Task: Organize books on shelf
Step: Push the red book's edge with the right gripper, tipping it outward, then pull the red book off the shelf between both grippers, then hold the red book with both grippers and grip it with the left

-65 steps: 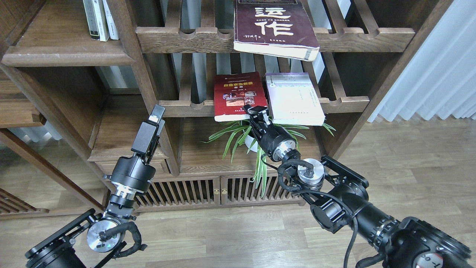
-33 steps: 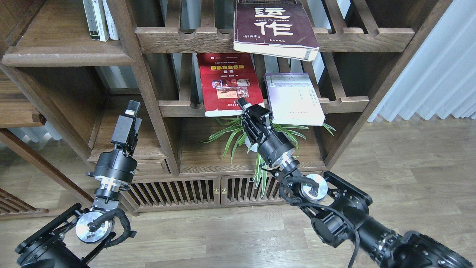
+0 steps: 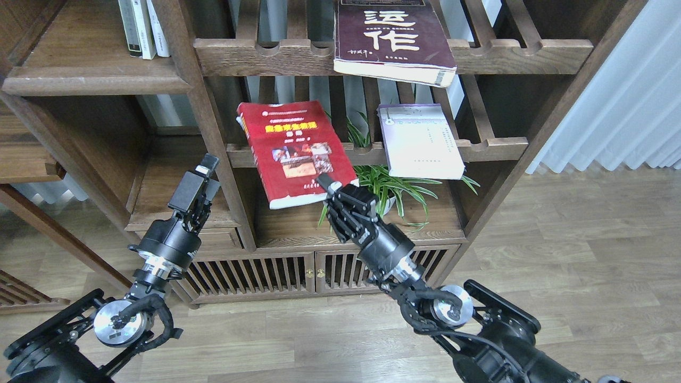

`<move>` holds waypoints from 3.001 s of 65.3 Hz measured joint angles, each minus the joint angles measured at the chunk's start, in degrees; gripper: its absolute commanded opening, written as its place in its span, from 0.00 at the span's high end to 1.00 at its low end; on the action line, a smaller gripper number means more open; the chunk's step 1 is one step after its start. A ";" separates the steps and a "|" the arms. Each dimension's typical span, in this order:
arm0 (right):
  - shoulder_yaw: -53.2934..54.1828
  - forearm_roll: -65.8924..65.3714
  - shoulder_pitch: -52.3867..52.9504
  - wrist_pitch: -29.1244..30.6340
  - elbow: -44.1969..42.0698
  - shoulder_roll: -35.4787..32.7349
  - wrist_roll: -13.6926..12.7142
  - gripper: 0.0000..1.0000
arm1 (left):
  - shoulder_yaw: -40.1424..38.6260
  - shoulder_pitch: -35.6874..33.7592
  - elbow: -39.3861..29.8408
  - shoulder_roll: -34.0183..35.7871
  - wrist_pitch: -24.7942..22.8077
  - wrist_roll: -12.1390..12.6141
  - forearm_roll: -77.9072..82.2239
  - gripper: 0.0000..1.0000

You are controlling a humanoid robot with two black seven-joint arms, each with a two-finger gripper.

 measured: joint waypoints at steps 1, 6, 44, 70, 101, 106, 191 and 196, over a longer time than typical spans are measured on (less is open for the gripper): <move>0.00 0.00 -0.10 0.00 0.00 -0.05 -0.04 0.96 | 0.20 0.00 -0.34 0.37 0.00 0.03 -0.40 0.01; -0.05 -0.03 -0.67 0.00 0.00 -0.22 -0.68 0.96 | 0.80 -0.02 -1.86 1.81 0.00 0.07 -1.90 0.01; -0.77 -0.86 -1.59 -0.03 -0.03 0.35 -5.73 0.96 | 8.61 -1.76 -2.88 3.66 0.00 3.40 -2.98 0.01; -0.85 -1.37 -1.81 -0.03 -0.03 0.31 -8.15 0.96 | 10.86 -1.32 -3.08 2.73 0.00 3.43 -2.98 0.03; -1.13 -2.51 -2.25 -0.03 -0.12 0.35 -8.84 0.95 | 10.98 -1.74 -3.66 1.87 0.00 3.47 -2.47 0.25; -1.20 -2.57 -2.29 -0.03 -0.12 0.40 -8.84 0.95 | 10.99 -1.74 -3.69 2.03 0.00 3.52 -2.38 0.31; -1.98 -4.24 -3.46 -0.03 -0.46 0.94 -7.92 0.36 | 11.35 -0.28 -3.01 1.89 0.00 3.34 -0.23 0.90; -1.89 -4.85 -3.52 -0.03 -0.68 1.04 -7.16 0.36 | 11.23 -0.28 -2.98 1.89 0.00 3.35 -0.22 0.90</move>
